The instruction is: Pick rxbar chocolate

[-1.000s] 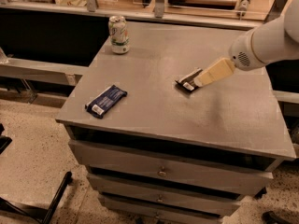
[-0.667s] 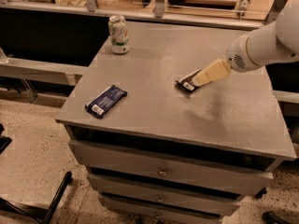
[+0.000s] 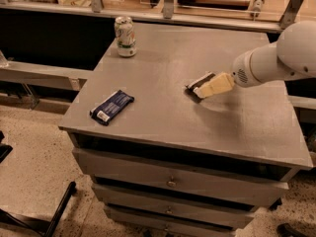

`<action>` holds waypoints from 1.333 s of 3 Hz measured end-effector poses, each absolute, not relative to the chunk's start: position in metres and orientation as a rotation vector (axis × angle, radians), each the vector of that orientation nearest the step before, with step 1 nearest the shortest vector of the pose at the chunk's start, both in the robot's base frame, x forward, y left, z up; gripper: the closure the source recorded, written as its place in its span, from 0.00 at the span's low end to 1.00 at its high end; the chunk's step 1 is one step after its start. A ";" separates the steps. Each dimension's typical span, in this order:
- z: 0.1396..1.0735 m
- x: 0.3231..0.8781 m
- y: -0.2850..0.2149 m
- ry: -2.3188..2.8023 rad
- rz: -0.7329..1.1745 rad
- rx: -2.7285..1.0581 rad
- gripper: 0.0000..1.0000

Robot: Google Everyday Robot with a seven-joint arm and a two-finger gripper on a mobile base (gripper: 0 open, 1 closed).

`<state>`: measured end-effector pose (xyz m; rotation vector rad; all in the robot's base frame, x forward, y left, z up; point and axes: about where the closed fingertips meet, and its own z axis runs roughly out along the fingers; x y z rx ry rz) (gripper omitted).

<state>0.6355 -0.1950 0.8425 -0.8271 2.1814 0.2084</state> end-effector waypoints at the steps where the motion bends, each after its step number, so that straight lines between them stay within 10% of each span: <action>1: 0.824 0.636 -0.182 2.190 0.279 -0.821 0.00; 4: 0.822 0.635 -0.165 2.186 0.342 -0.833 0.64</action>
Offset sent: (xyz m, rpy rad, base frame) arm -0.0021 0.0452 -0.0405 0.1239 0.0696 0.0709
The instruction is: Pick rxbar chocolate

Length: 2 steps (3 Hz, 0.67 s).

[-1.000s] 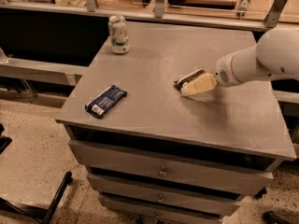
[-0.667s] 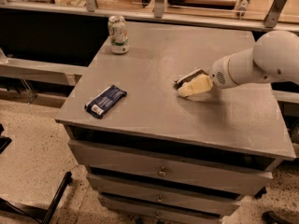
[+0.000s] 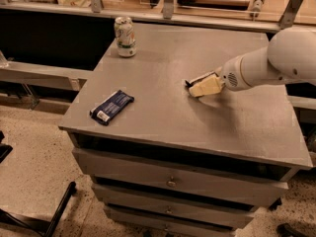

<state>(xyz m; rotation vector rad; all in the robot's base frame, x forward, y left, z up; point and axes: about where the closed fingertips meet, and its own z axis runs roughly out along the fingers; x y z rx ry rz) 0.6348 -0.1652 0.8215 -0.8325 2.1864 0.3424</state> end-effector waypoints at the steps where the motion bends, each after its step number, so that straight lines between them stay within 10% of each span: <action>1: 0.828 0.635 -0.165 2.186 0.343 -0.832 0.87; 2: 0.829 0.635 -0.165 2.186 0.343 -0.832 1.00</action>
Offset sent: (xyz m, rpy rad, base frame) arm 0.0077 -0.0075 0.0603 0.1992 -0.1444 0.0235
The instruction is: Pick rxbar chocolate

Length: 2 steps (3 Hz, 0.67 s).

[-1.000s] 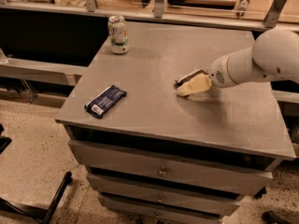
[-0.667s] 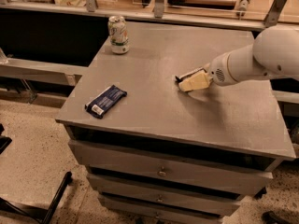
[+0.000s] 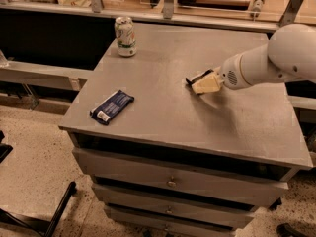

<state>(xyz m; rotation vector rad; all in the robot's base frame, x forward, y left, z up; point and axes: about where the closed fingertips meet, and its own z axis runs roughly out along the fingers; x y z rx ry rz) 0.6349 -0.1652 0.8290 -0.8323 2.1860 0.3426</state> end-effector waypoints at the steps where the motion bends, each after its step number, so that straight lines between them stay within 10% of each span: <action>1: 0.829 0.635 -0.165 2.186 0.343 -0.832 1.00; 2: 0.857 0.639 -0.171 2.089 0.393 -0.798 1.00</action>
Offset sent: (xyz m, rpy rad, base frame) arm 0.0117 -0.0378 0.1315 0.3484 -0.3272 0.0273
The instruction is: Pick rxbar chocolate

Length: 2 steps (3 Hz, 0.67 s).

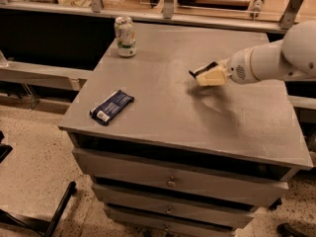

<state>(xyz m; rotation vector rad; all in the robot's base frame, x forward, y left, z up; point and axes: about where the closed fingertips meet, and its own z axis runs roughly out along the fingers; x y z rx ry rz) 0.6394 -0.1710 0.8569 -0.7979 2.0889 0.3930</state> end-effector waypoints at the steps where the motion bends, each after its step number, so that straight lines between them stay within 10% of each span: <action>1: 0.916 0.643 -0.186 1.900 0.472 -0.734 1.00; 2: 0.912 0.643 -0.182 1.911 0.471 -0.742 1.00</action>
Offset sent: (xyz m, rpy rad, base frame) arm 0.0038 -0.0118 0.0457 0.1150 -0.1143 0.0101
